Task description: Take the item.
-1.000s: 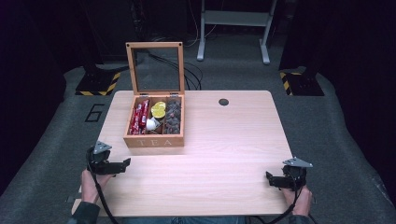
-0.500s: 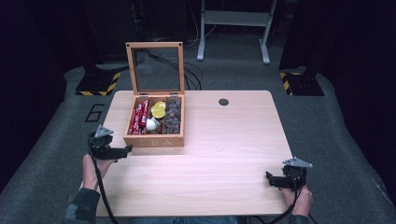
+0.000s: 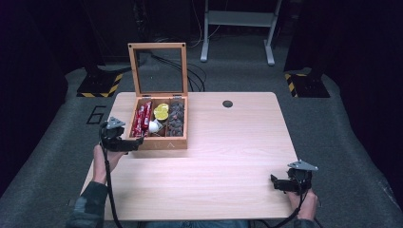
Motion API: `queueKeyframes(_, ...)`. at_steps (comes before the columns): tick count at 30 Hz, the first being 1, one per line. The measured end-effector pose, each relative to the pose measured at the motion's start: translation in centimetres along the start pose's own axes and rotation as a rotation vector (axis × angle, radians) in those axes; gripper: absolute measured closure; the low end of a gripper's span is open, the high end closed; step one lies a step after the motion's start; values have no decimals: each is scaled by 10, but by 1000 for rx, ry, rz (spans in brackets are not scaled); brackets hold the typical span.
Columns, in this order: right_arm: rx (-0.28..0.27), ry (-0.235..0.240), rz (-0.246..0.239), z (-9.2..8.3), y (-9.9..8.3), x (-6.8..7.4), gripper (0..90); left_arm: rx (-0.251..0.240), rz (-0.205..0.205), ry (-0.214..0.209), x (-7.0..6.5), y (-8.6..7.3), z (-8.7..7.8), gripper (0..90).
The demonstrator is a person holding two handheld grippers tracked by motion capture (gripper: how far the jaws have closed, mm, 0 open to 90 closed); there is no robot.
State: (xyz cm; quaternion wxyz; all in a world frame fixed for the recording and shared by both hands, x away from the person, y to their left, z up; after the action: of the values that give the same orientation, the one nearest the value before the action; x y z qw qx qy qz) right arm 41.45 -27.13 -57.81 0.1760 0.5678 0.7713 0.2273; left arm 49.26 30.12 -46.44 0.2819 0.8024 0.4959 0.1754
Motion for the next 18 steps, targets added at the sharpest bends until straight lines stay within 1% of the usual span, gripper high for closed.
queueKeyframes(2, 3, 2, 0, 0, 0, 0, 2, 9, 15, 2, -2, 8, 3, 74)
queueKeyframes(4, 4, 2, -2, 0, 0, 0, 2, 2, 15, 3, -3, 10, 4, 74)
queueKeyframes(11, -3, 1, -4, 0, 0, 0, 2, 11, 29, -19, -6, 28, 8, 78)
queueKeyframes(12, -3, 1, -4, 0, 0, 0, 2, 3, 30, -17, -6, 32, 8, 81)
queueKeyframes(14, 1, 0, -5, 0, 0, 0, 2, 0, 38, -26, -7, 38, 10, 81)
queueKeyframes(16, -1, 1, -4, 0, 0, 0, 2, 0, 27, -43, -9, 44, 13, 81)
queueKeyframes(17, -1, 0, -4, 0, 0, 0, 2, 0, 32, -42, -9, 49, 15, 80)
queueKeyframes(18, -1, 0, -4, 0, 0, 0, 2, 0, 32, -42, -9, 49, 15, 71)
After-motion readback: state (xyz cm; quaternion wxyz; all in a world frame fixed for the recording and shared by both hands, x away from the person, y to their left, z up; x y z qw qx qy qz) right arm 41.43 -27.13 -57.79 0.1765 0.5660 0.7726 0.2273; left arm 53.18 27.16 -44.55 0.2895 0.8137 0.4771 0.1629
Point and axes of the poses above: each handheld gripper's, and its own axes: z roughly forward along the jaws, y roughly out of its top, x roughly to its left, the point moved 7 cm from there along z, roughly forward along the jaws, and after that the axes turned 13 degrees about x, right-handed, at the moved point
